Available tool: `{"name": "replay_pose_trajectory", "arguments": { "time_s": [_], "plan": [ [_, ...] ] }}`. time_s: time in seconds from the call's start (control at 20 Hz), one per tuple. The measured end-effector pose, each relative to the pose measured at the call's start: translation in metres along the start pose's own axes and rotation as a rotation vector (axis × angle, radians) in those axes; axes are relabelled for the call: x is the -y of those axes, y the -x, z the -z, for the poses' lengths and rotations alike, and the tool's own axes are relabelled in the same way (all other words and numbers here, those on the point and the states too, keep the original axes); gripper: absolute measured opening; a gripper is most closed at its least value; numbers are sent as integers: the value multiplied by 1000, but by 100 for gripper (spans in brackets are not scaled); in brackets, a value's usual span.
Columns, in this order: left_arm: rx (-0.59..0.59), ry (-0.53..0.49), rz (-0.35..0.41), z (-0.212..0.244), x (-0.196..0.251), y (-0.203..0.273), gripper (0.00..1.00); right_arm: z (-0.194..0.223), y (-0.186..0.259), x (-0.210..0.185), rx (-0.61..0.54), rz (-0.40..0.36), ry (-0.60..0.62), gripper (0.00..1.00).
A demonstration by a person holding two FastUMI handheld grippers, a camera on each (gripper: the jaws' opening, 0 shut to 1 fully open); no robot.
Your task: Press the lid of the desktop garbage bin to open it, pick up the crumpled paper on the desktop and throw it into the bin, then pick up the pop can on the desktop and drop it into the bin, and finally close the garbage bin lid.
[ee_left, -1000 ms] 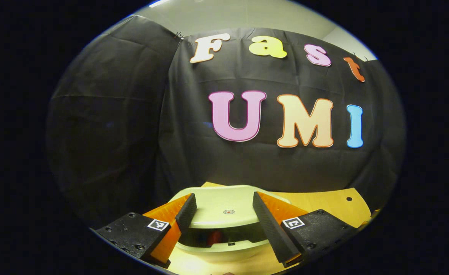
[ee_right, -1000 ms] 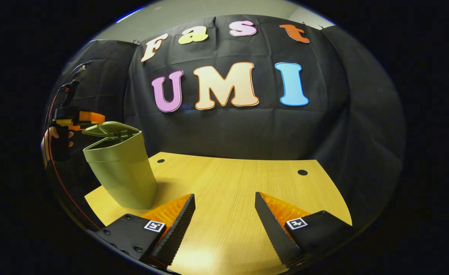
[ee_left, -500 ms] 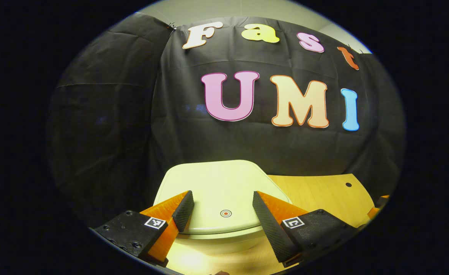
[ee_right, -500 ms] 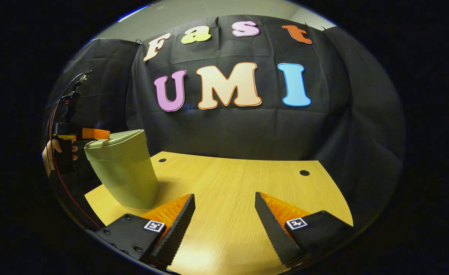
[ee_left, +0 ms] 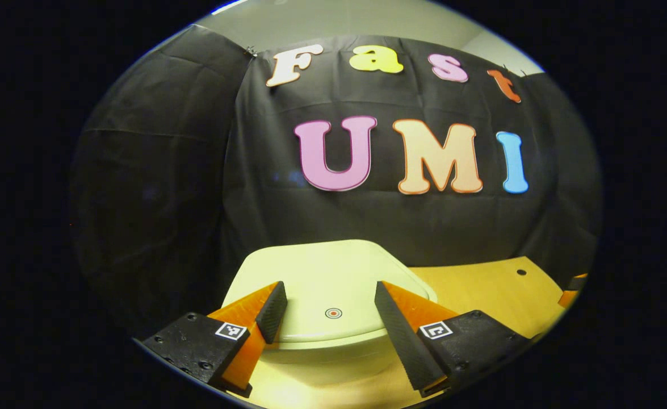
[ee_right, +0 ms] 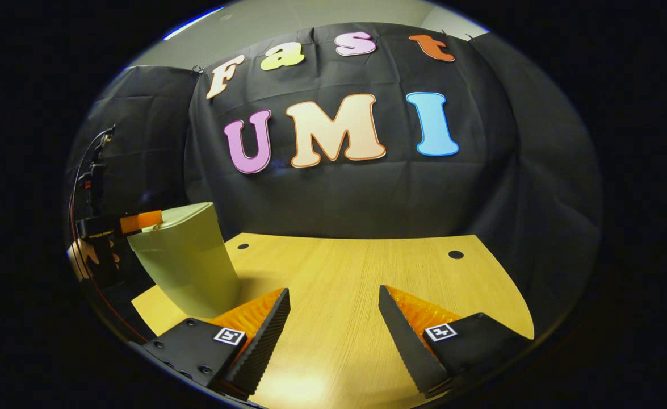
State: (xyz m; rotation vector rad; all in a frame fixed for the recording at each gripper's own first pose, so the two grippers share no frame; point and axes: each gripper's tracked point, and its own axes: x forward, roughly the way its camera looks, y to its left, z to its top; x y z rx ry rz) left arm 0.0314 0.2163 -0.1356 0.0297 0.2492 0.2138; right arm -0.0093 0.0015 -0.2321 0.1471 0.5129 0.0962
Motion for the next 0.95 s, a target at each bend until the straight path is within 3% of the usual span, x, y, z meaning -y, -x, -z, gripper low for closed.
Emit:
{"name": "replay_pose_trajectory", "arguments": {
  "time_s": [0.15,0.25,0.4,0.55,0.75,0.95],
  "plan": [
    [101,61,49,-25,26,15,94,-47,14,2,110,5,-3,99],
    [204,26,97,-54,57,26,94,-81,25,6,194,28,-2,99],
    [300,-54,222,-82,116,42,93,-128,44,12,319,73,-10,98],
    [309,-35,344,-86,166,63,92,-163,64,20,421,119,-37,98],
    [311,74,453,-92,213,80,90,-155,80,31,441,174,-30,98],
    [304,43,497,-93,230,80,90,-144,83,30,417,173,-25,98]
  ]
}}
